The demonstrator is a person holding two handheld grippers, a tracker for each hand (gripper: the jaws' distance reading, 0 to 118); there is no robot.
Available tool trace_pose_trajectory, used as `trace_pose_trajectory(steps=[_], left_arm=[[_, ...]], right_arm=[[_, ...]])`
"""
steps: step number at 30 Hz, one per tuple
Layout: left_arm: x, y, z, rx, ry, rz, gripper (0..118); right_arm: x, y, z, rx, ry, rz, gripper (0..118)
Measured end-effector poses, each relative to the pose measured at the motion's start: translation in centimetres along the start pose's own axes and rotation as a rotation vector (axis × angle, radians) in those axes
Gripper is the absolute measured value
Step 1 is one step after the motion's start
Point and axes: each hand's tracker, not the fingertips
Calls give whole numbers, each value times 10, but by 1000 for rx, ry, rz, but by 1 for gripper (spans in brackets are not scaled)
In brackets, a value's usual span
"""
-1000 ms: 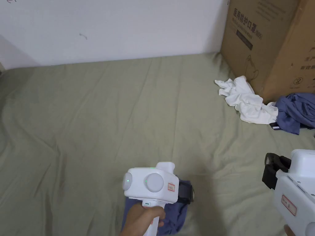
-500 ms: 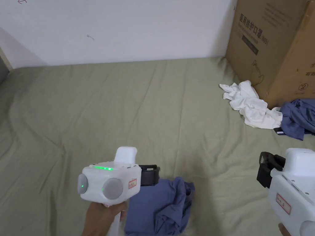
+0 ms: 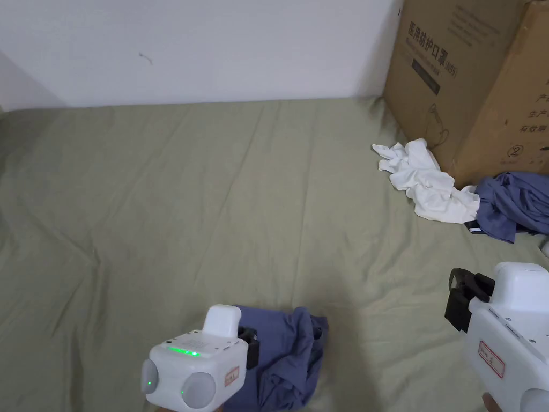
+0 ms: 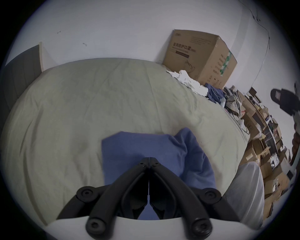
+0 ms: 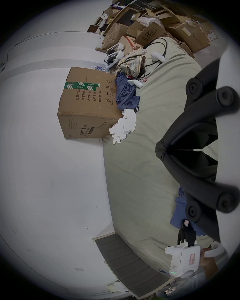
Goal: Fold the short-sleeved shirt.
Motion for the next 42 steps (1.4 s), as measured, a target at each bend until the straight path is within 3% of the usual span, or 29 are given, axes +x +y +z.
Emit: trace_pose_trajectory(steps=[12, 20, 29, 42], left_arm=[[73, -10, -46, -86, -104, -126, 4], [82, -14, -53, -97, -118, -100, 4], [66, 30, 15, 150, -106, -81, 4], [11, 89, 141, 507, 140, -130, 4]], right_arm=[[14, -6, 0, -17, -31, -9, 3], [19, -7, 0, -25, -44, -12, 3], [6, 2, 7, 21, -12, -9, 3], [-44, 25, 25, 168, 80, 5, 3]])
